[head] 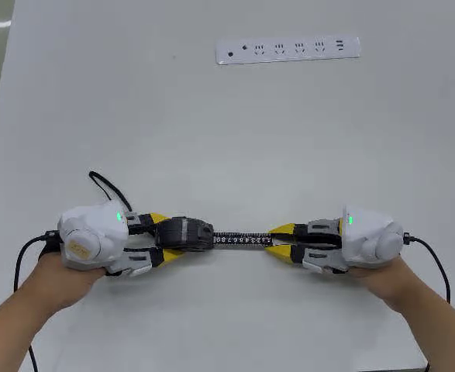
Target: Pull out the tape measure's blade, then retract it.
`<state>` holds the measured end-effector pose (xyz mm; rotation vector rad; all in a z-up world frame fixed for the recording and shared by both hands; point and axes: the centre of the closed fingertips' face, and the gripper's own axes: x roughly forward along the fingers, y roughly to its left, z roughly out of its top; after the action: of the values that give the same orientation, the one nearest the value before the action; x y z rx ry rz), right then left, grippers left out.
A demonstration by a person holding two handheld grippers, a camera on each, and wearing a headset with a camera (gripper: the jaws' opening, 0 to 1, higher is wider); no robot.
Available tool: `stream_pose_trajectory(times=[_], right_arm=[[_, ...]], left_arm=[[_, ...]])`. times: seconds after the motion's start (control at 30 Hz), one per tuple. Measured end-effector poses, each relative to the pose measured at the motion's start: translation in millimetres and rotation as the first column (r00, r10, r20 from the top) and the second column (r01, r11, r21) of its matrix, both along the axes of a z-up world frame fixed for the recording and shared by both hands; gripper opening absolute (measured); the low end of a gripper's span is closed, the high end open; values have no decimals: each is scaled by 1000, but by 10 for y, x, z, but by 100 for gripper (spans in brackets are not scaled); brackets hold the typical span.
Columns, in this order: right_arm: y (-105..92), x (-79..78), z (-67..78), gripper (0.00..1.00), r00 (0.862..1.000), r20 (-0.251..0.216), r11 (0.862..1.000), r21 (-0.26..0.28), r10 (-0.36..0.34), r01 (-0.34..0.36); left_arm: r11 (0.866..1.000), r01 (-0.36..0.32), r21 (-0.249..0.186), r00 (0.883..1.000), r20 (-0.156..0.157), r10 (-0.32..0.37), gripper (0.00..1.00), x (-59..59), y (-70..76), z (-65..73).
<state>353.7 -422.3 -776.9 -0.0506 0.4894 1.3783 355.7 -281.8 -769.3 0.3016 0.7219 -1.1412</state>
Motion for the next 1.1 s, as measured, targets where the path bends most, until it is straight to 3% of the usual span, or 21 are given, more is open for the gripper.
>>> stream_pose_trajectory(times=[1.1], right_arm=[[-195, -1, -8, 8, 1000, -12, 1000, 1, -26, 26]], left_arm=[[1000, -4, 1, 1000, -1, 4, 28, 11, 14, -34]])
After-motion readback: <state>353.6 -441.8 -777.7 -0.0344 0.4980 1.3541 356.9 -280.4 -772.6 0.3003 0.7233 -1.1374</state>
